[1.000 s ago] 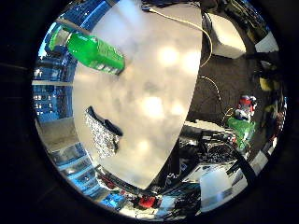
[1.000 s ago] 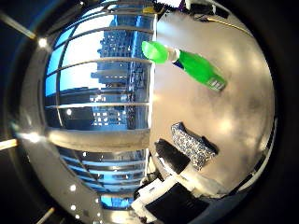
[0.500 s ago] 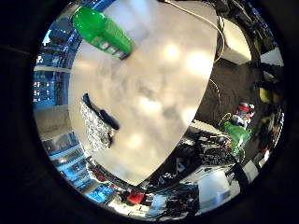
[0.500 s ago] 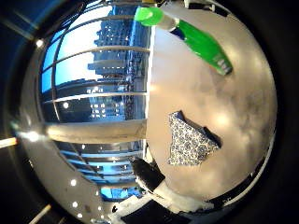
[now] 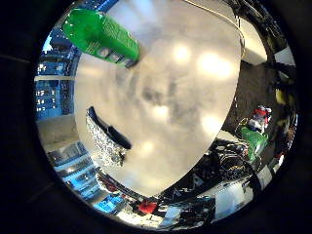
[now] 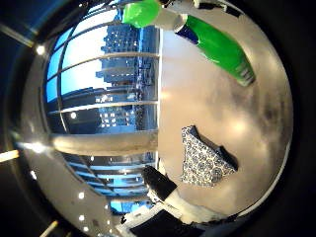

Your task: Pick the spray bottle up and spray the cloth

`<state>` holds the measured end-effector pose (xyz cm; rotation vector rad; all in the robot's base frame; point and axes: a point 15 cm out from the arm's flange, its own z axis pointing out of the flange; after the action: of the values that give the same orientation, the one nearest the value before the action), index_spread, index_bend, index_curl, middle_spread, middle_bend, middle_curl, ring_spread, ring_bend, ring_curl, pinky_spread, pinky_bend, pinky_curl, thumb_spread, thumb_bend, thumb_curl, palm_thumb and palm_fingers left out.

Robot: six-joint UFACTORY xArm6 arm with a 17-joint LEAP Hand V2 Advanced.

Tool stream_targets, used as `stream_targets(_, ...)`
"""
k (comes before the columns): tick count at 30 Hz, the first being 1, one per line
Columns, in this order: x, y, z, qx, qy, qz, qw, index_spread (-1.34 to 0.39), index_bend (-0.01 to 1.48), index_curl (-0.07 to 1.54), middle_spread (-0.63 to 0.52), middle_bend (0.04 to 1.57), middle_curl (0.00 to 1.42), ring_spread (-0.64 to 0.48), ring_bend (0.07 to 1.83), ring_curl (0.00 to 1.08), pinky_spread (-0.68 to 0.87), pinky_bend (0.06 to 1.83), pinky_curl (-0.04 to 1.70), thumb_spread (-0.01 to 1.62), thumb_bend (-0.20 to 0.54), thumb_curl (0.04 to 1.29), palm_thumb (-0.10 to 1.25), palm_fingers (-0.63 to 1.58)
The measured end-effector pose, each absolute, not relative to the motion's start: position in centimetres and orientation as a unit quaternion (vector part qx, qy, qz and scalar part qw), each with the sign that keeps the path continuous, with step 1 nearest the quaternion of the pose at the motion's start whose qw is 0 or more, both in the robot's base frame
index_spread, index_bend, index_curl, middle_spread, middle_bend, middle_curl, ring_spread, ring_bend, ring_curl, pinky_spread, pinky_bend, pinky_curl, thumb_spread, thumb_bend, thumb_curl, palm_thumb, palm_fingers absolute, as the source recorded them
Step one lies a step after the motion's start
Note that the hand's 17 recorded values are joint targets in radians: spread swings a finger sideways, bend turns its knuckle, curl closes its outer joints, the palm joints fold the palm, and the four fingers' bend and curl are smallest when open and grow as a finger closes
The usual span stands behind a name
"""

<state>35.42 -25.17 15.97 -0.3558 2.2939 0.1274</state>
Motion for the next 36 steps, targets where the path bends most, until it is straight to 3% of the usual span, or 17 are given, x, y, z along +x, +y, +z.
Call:
stream_targets(18, 39.3, -30.3, 12.7, -0.114, 0.903, 0.055, 0.409, -0.1, 0.15, 0.24, 0.23, 0.18, 0.29, 0.22, 0.31, 0.27, 0.42, 0.49, 0.32, 0.96, -0.028, 0.29, 0.43, -0.03)
stream_targets(36, 42.7, -32.9, 11.3, -0.119, 0.898, 0.051, 0.42, -0.1, 0.15, 0.24, 0.21, 0.19, 0.3, 0.25, 0.36, 0.28, 0.47, 0.6, 0.32, 0.97, -0.026, 0.29, 0.46, -0.01)
